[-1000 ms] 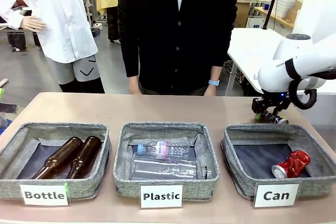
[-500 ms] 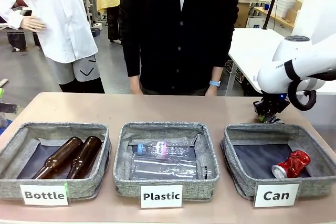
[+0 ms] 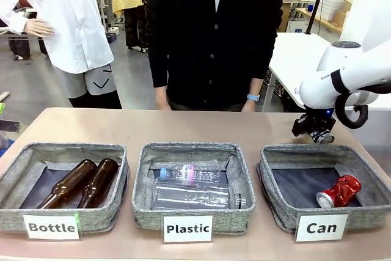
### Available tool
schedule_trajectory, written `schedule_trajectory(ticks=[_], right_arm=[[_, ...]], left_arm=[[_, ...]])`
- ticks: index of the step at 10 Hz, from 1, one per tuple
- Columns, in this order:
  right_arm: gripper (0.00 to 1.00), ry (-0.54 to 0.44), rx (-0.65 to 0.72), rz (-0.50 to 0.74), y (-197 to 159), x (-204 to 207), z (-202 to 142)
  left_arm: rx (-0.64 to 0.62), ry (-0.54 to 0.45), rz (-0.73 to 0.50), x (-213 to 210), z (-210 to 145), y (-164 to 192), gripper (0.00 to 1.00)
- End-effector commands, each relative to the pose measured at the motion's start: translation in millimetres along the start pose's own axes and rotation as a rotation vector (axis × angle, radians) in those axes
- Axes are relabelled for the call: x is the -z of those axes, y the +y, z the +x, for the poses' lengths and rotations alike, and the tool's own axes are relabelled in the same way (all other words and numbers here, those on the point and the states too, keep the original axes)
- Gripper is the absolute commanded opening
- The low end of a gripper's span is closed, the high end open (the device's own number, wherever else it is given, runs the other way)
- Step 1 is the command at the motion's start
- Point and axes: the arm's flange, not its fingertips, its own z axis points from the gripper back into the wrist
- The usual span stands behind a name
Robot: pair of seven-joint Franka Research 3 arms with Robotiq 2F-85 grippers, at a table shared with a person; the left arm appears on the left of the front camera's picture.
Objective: Sort the can waste into the basket.
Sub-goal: Pick up the can waste from the table and place it in the right Fabric basket.
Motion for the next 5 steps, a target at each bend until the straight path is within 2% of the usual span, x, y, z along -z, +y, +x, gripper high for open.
schedule_trajectory(ticks=[1,3,4,5], right_arm=[[0.0,-0.086,-0.02,-0.016,1.1,-41.1,-15.7],[0.0,-0.103,-0.056,-0.004,7.4,-108.9,-40.5],[0.0,-0.044,-0.098,0.056,15.0,-138.0,-55.4],[0.0,0.046,-0.211,0.122,27.8,-162.5,-77.5]], left_arm=[[-0.002,-0.008,-0.002,-1.5,0.8,-2.2,0.95],[-0.002,-0.008,-0.002,-1.5,0.8,-2.2,0.95],[-0.002,-0.008,-0.002,-1.5,0.8,-2.2,0.95],[-0.002,-0.008,-0.002,-1.5,0.8,-2.2,0.95]])
